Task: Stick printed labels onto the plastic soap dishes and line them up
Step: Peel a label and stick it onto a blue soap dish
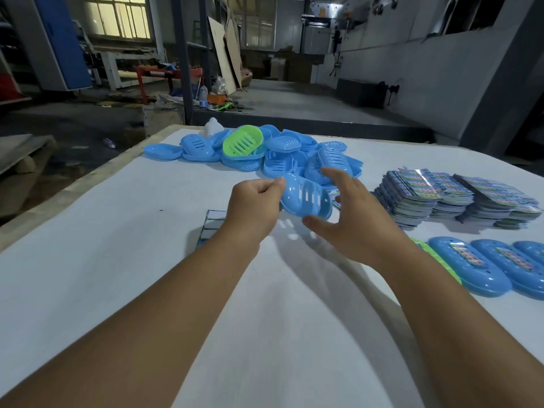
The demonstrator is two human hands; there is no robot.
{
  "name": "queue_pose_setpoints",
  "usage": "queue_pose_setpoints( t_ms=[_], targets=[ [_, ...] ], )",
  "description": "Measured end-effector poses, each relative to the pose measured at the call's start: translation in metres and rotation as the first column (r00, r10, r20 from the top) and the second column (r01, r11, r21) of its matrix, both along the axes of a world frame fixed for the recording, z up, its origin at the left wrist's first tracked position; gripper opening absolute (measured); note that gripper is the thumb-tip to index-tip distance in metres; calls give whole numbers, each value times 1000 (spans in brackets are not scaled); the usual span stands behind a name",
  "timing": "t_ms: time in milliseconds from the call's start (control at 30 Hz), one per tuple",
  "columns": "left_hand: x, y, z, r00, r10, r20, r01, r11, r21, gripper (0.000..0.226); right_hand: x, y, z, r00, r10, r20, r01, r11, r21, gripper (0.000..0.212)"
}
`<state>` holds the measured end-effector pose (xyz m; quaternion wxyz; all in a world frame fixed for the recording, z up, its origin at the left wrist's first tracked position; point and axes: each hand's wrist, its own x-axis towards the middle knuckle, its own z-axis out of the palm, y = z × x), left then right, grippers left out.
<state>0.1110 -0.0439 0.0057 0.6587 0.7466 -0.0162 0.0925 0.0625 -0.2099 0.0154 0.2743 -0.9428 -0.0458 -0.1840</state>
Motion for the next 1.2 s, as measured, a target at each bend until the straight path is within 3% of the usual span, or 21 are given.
queue_pose_setpoints(
  t_ms=[100, 267, 433, 467, 533, 600, 667, 700, 833, 1033, 1133, 1200],
  targets=[
    [-9, 2, 3, 990, -39, -135, 28, 997, -78, 30, 0, 1, 0, 996, 86, 18, -86, 996, 15, 69],
    [-12, 5, 12, 941, -141, -306, 32, 942, -333, 24, 1, -1, 0, 989, 144, -45, -144, 990, -6, 55],
    [-13, 9, 17, 913, -202, -354, 65, 929, -363, 18, 6, -2, -3, 976, 188, -106, -187, 982, 23, 53],
    [-13, 13, 18, 925, -178, -337, 85, 959, -272, 21, 6, -2, -3, 974, 199, -112, -197, 980, 27, 53],
    [-13, 23, 19, 975, -52, -214, 94, 977, 193, 30, 6, -2, -3, 971, 202, -126, -201, 979, 16, 52],
    [-13, 33, 20, 994, 81, 73, -109, 774, 624, 29, 5, -2, -5, 971, 184, -155, -193, 980, -41, 51],
    [-15, 47, 24, 951, 146, 272, -305, 582, 754, 27, 4, -2, -7, 965, 173, -199, -197, 975, -107, 50],
    [-14, 54, 26, 945, 167, 281, -326, 521, 789, 29, 3, -1, -8, 960, 165, -227, -199, 971, -132, 50],
    [-17, 75, 20, 982, 190, 12, -80, 354, 932, 50, 2, 0, -6, 950, 134, -282, -193, 962, -194, 50],
    [-18, 76, 24, 982, 133, -136, 58, 474, 878, 68, -2, 6, -7, 956, 123, -268, -186, 956, -227, 59],
    [-15, 80, 26, 970, 129, -204, 90, 589, 803, 77, -2, 7, -6, 955, 112, -275, -178, 957, -228, 60],
    [-12, 81, 24, 954, 117, -275, 111, 715, 690, 81, -3, 8, -6, 956, 110, -273, -176, 957, -229, 60]
  ],
)
